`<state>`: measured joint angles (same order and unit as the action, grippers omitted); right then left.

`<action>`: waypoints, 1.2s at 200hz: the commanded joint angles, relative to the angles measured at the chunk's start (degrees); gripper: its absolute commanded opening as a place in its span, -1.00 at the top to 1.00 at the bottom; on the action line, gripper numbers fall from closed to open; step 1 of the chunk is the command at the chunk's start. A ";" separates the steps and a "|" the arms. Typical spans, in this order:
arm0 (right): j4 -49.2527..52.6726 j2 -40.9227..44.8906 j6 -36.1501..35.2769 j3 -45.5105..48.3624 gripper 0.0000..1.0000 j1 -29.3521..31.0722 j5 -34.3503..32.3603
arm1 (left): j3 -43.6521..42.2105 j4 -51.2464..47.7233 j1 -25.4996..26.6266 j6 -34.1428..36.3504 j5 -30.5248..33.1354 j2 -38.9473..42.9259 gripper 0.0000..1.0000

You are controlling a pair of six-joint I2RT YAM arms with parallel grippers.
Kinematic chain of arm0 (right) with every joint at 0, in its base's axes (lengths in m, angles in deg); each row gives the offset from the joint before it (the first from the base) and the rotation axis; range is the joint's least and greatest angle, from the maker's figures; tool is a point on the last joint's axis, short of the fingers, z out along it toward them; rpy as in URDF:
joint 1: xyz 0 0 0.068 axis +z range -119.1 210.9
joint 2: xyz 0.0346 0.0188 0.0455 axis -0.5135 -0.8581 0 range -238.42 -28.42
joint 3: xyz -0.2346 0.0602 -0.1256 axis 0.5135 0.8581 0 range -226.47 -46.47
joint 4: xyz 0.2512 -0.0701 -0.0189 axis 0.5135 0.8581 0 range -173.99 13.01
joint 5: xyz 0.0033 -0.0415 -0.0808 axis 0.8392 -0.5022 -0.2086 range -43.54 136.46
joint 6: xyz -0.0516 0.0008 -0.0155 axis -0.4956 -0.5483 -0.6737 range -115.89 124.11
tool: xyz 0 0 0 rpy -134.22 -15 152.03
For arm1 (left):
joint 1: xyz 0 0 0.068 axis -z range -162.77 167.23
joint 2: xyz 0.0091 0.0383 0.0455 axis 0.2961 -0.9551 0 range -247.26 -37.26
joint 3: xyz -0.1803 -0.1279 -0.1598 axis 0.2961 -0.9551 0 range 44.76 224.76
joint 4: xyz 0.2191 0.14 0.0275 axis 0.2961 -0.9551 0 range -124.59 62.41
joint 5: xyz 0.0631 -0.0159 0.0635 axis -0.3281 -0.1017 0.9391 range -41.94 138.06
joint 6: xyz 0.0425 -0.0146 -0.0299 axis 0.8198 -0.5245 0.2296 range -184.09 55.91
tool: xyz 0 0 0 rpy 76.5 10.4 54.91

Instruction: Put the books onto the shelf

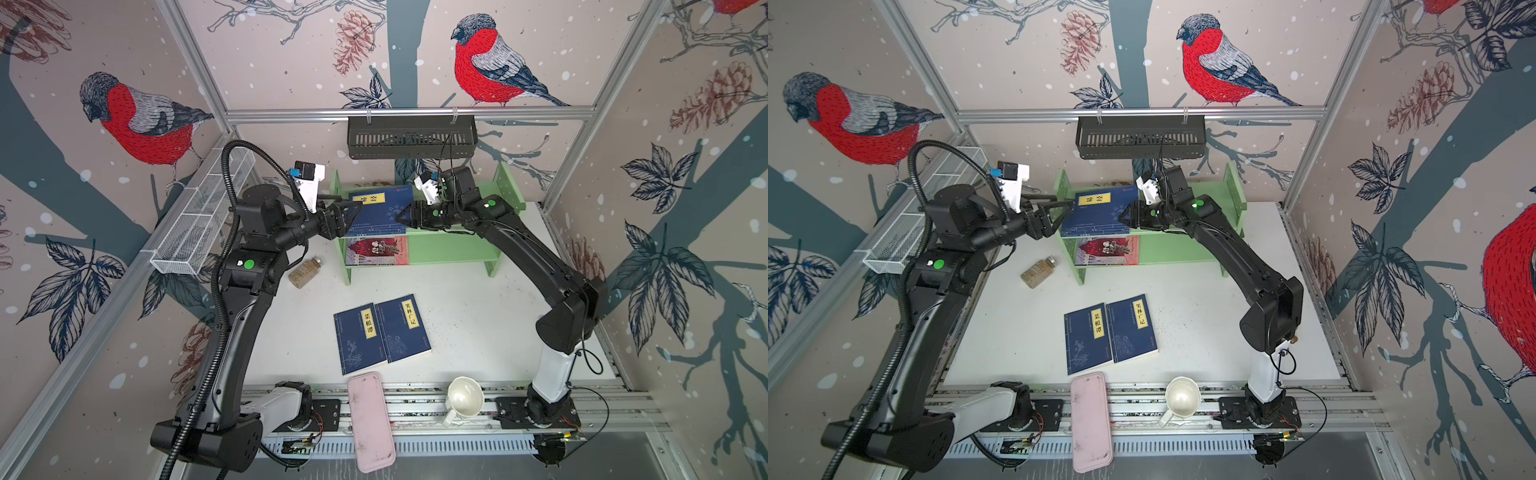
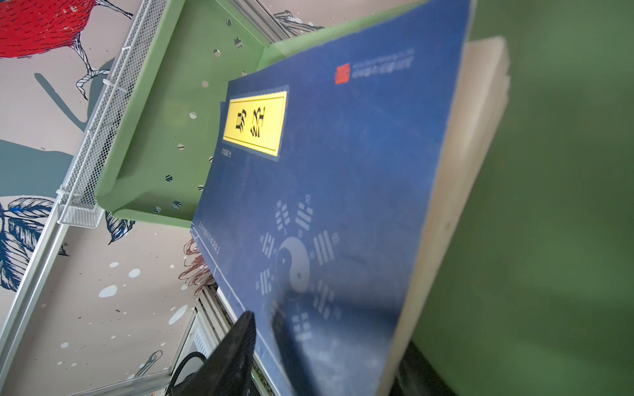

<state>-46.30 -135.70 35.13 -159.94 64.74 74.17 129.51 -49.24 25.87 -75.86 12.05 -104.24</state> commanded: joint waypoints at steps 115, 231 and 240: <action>-2.19 3.36 -2.02 2.03 -0.24 -1.03 -8.81 | -0.04 1.08 0.06 1.48 0.01 0.18 -0.47; -6.05 -1.76 -2.90 -2.26 -0.02 -1.24 -7.42 | -0.43 0.81 0.06 2.10 0.59 0.53 -0.50; -5.90 -1.91 -2.99 -2.55 0.01 -1.24 -7.26 | -0.63 0.78 0.06 2.10 0.59 0.54 -0.50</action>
<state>-50.70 -137.19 32.66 -161.49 63.45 66.10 129.09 -49.31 25.87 -74.61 12.31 -104.02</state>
